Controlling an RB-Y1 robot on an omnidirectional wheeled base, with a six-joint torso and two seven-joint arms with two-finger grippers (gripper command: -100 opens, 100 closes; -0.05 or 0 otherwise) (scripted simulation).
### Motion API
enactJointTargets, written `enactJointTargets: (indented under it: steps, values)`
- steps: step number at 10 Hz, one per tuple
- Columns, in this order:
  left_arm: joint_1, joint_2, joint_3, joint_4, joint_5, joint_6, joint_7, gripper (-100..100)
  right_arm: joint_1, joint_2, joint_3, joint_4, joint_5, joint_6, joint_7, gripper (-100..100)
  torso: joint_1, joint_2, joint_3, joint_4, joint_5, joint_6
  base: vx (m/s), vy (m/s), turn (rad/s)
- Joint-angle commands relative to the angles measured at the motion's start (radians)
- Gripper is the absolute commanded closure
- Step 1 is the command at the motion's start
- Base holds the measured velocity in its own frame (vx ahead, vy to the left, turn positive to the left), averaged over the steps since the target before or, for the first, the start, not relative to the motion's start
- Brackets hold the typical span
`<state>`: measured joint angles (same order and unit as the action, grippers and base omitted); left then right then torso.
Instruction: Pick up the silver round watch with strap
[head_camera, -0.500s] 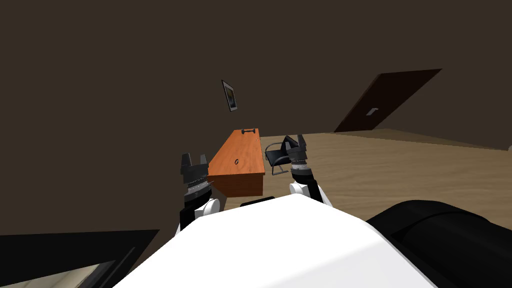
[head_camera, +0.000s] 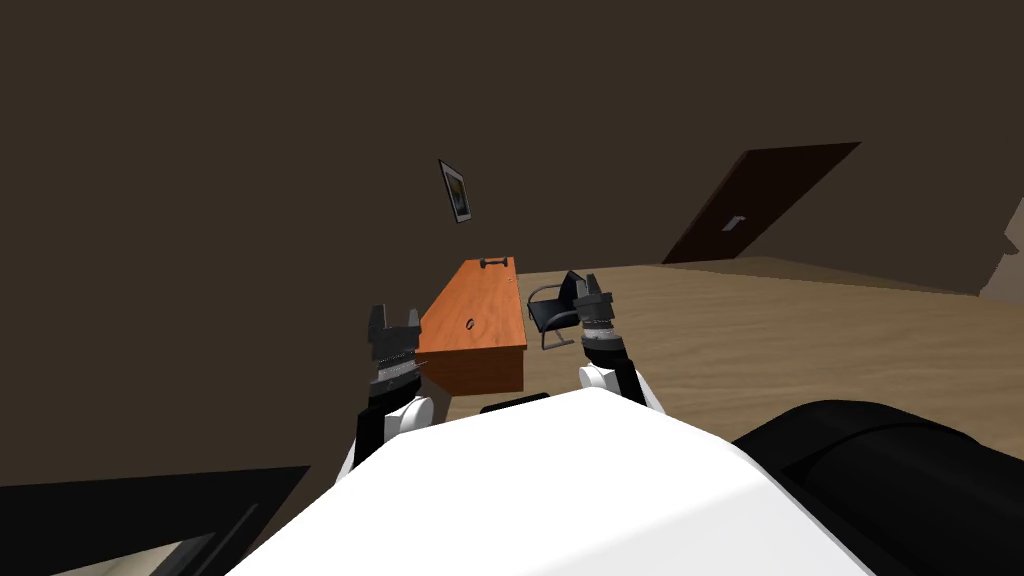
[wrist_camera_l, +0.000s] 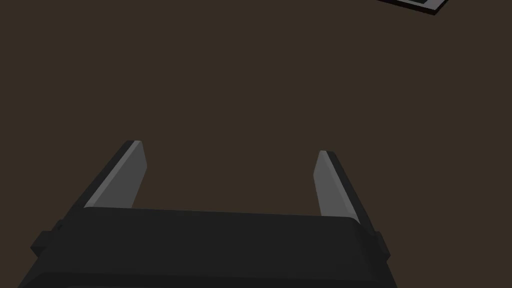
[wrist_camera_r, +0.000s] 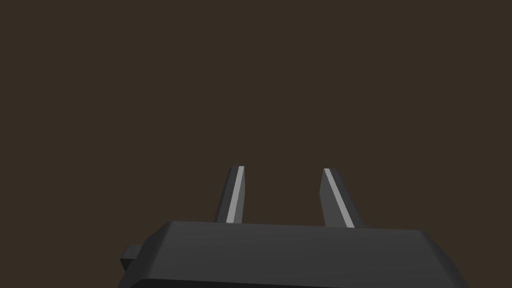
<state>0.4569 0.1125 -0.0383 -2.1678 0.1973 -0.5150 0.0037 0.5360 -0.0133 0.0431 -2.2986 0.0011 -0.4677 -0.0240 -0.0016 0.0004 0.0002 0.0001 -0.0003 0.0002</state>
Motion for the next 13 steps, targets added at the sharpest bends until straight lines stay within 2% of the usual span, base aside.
enactJointTargets:
  steps: [1, 6, 7, 9, 10, 12, 13]
  values:
    - [-0.028, 0.026, 0.008, 0.019, 0.035, 0.039, 0.038, -100, 0.000, 0.000, 0.000, 0.000, 0.000, 0.000, 0.000, 0, 0.000, 0.000, 0.000, 0.000, 0.000, 0.000, -0.007, -0.035, -0.065]
    - [-0.112, 0.093, 0.040, 0.098, 0.160, 0.172, 0.178, -100, 0.000, 0.000, 0.000, 0.000, 0.000, 0.000, 0.000, 0, -0.001, 0.000, 0.000, 0.000, 0.000, 0.000, -0.008, -0.040, -0.073]
    - [-0.112, 0.093, 0.040, 0.098, 0.160, 0.183, 0.184, -100, 0.000, 0.000, 0.000, 0.000, 0.000, 0.000, 0.000, 0, -0.001, 0.000, 0.000, 0.000, 0.000, 0.000, -0.006, -0.022, -0.021]
    - [-0.150, 0.115, 0.059, 0.137, 0.212, 0.247, 0.245, -100, 0.000, 0.000, 0.000, 0.000, 0.000, 0.000, 0.000, 0, 0.001, 0.000, 0.000, 0.000, 0.000, 0.000, -0.005, -0.021, -0.068]
    - [-0.150, 0.115, 0.059, 0.137, 0.212, 0.257, 0.251, -100, 0.000, 0.000, 0.000, 0.000, 0.000, 0.000, 0.000, 0, 0.000, 0.000, 0.000, 0.000, 0.000, 0.000, -0.003, -0.018, -0.028]
    - [-0.189, 0.134, 0.080, 0.180, 0.264, 0.321, 0.318, -100, 0.000, 0.000, 0.000, 0.000, 0.000, 0.000, 0.000, 0, 0.001, -0.001, 0.000, 0.000, 0.000, 0.000, -0.002, -0.019, -0.069]
    - [-0.189, 0.134, 0.080, 0.180, 0.264, 0.340, 0.321, -100, 0.000, 0.000, 0.000, 0.000, 0.000, 0.000, 0.000, 0, 0.000, -0.001, 0.000, 0.000, 0.000, 0.000, -0.001, -0.015, -0.044]
